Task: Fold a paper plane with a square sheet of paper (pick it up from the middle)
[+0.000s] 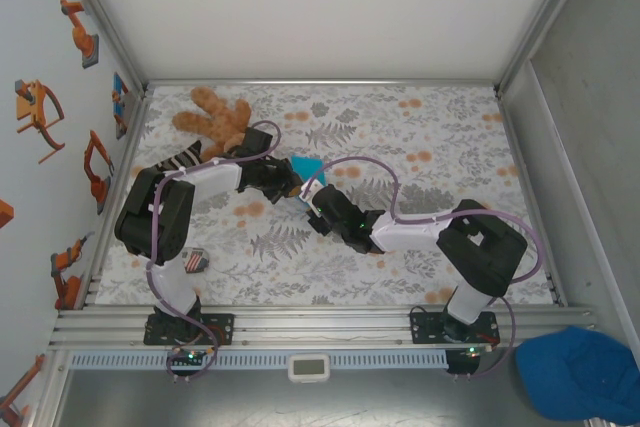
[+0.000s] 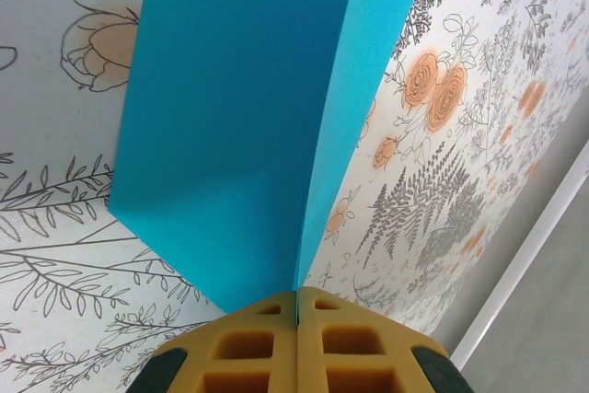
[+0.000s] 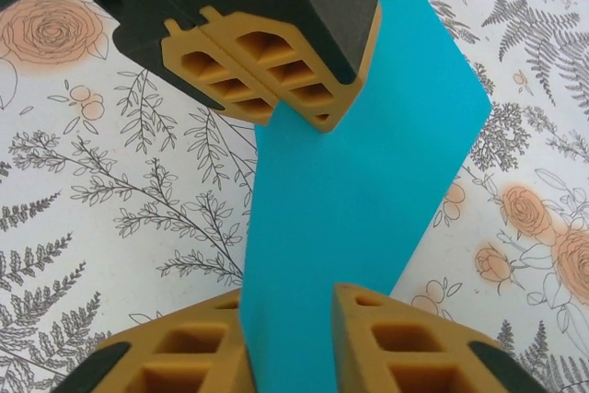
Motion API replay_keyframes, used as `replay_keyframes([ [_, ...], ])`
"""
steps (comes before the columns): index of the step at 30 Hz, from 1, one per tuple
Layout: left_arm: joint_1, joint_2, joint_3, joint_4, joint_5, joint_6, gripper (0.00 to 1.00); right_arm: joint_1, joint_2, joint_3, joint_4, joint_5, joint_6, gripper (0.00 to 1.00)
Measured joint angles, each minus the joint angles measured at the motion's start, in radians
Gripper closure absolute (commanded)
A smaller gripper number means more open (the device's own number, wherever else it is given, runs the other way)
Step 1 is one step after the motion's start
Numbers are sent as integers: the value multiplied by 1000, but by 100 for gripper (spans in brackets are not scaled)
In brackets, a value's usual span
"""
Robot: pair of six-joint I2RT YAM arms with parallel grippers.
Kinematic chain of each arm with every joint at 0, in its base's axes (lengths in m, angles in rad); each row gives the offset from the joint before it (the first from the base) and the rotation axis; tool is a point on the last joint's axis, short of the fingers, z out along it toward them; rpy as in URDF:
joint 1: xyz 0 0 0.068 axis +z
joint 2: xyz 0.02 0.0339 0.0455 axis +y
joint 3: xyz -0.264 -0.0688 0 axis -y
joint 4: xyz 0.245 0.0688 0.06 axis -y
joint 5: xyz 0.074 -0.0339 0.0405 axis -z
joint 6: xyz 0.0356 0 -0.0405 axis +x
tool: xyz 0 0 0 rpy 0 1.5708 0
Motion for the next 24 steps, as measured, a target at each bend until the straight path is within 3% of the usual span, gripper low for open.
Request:
replay_keyframes([
  [4,0,0,0,-5,0,0,93,0,0,0,-1,-21,6,95],
  [6,0,0,0,-12,-3,5,84,0,0,0,-2,-34,10,100],
  [9,4,-6,0,-48,-29,29,65,0,0,4,-18,-66,19,100],
  [13,42,-64,-2,-114,-81,69,56,-1,0,14,-59,-135,35,100],
  [19,102,-241,-3,-122,-134,130,54,-20,0,16,-91,-259,104,100],
  [24,71,-195,36,-91,-99,156,61,-49,-1,3,-79,-368,182,100],
])
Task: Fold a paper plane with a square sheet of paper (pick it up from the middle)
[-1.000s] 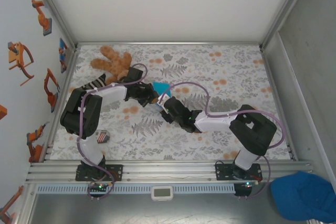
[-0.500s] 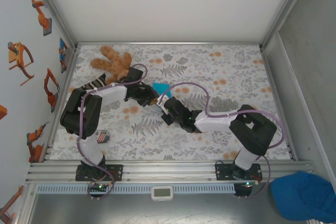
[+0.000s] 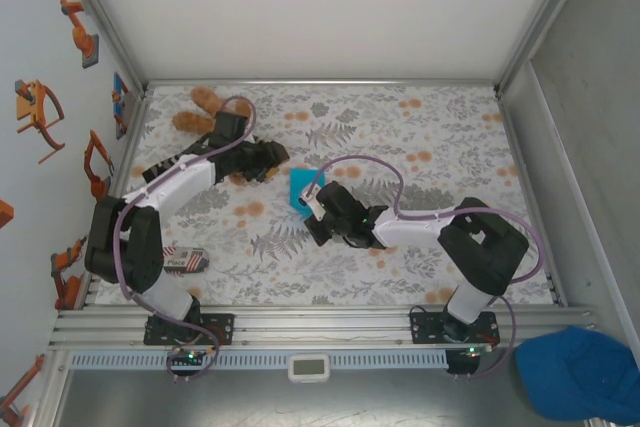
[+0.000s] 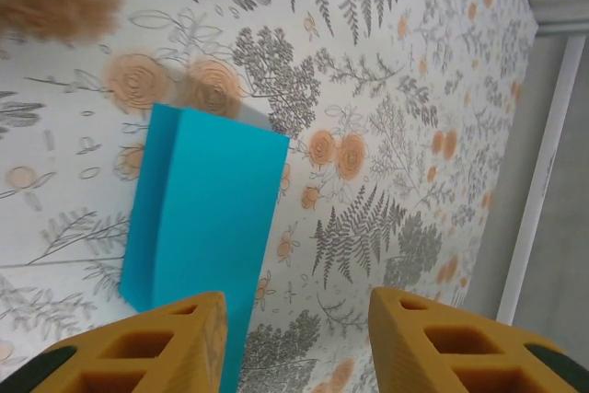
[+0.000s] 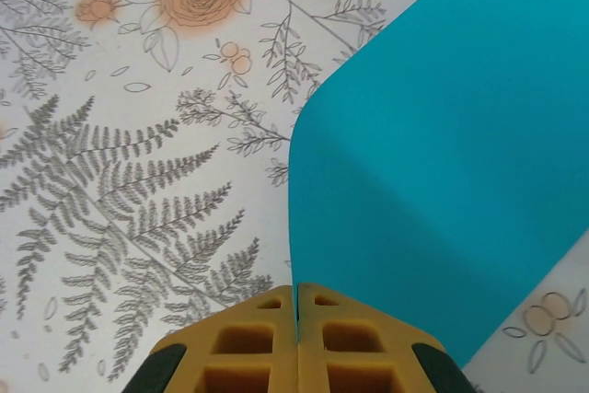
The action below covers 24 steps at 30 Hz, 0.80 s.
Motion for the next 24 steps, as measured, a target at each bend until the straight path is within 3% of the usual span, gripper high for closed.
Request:
replay_keyframes([
  [8,-103,284,158,-45,21,45,81,-22,0,-41,26,-116,98,100],
  [14,-117,396,203,-90,20,72,86,-35,-1,-69,28,-149,142,100],
  [24,-126,441,251,-155,-6,127,88,-67,-1,-74,26,-143,214,100],
])
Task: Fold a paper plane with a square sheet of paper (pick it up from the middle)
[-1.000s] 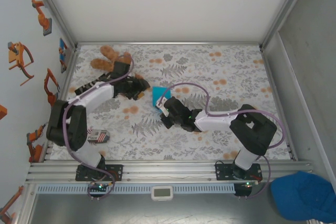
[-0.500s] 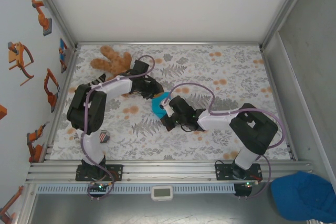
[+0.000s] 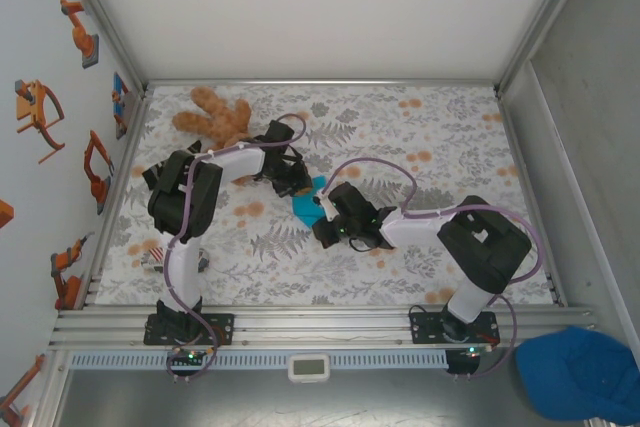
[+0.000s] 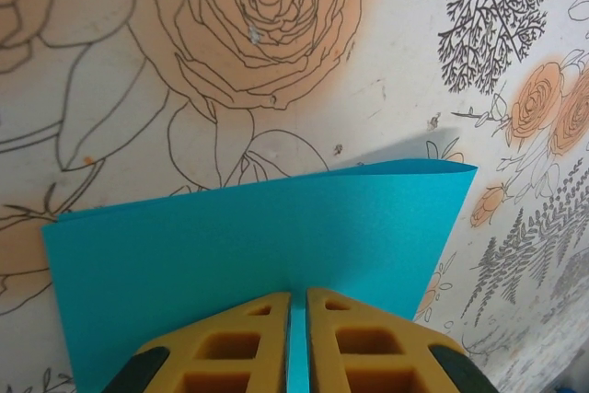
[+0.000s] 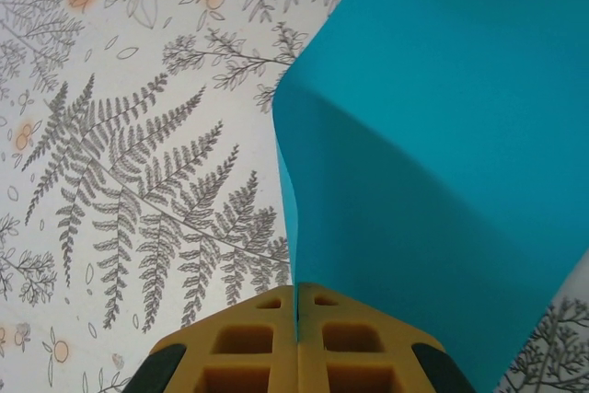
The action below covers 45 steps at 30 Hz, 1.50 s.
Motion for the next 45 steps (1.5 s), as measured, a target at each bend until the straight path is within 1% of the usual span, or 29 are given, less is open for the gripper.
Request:
replay_keyframes([
  [7,-1,3,3,-7,-3,32,89,-3,0,17,-38,63,51,100],
  [15,0,12,21,-29,0,65,90,-3,0,46,-81,125,58,100],
  [33,-1,18,29,-37,9,84,90,-3,46,111,-139,134,46,100],
  [45,-1,19,29,-37,13,87,90,-3,64,118,-147,124,43,100],
])
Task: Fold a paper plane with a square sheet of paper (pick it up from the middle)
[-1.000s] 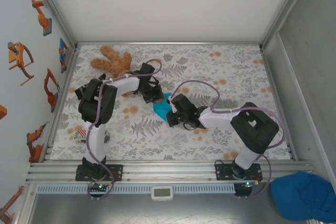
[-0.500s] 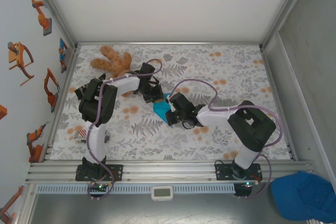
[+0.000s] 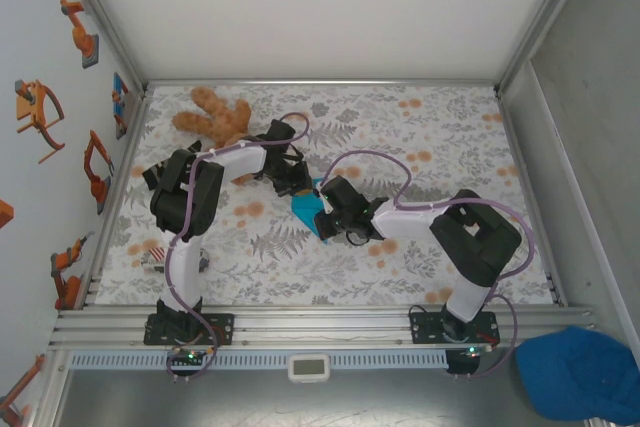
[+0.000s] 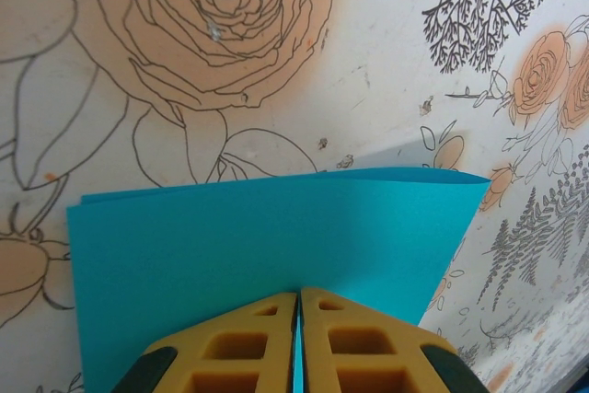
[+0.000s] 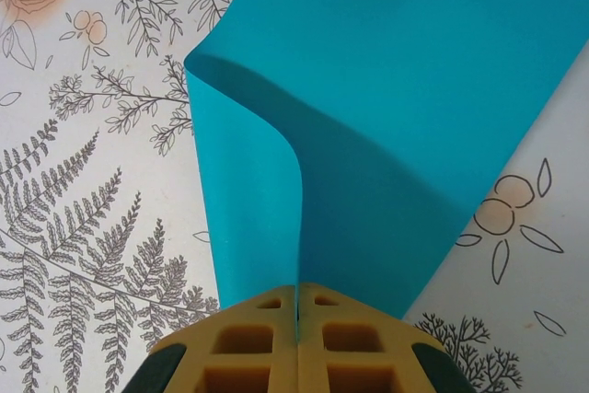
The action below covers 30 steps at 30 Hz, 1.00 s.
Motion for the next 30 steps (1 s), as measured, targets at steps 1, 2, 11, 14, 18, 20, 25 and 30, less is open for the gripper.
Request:
replay_keyframes([
  [1,0,0,0,0,0,0,90,0,2,3,-3,-2,0,100],
  [2,0,0,0,0,0,0,90,0,5,6,-4,-2,0,100],
  [11,-4,0,1,0,0,0,90,-7,17,14,-20,-2,0,100],
  [14,-4,0,2,0,0,0,90,-8,21,14,-22,-5,0,100],
  [18,-4,0,4,-2,0,0,89,-9,24,14,-22,-10,0,100],
  [20,-4,0,6,-3,2,-1,87,-10,24,14,-22,-14,0,100],
  [25,4,-16,5,-6,7,-7,77,-14,28,16,-22,-28,1,100],
  [30,50,-92,-42,20,10,-18,80,-14,28,19,-22,-32,2,100],
])
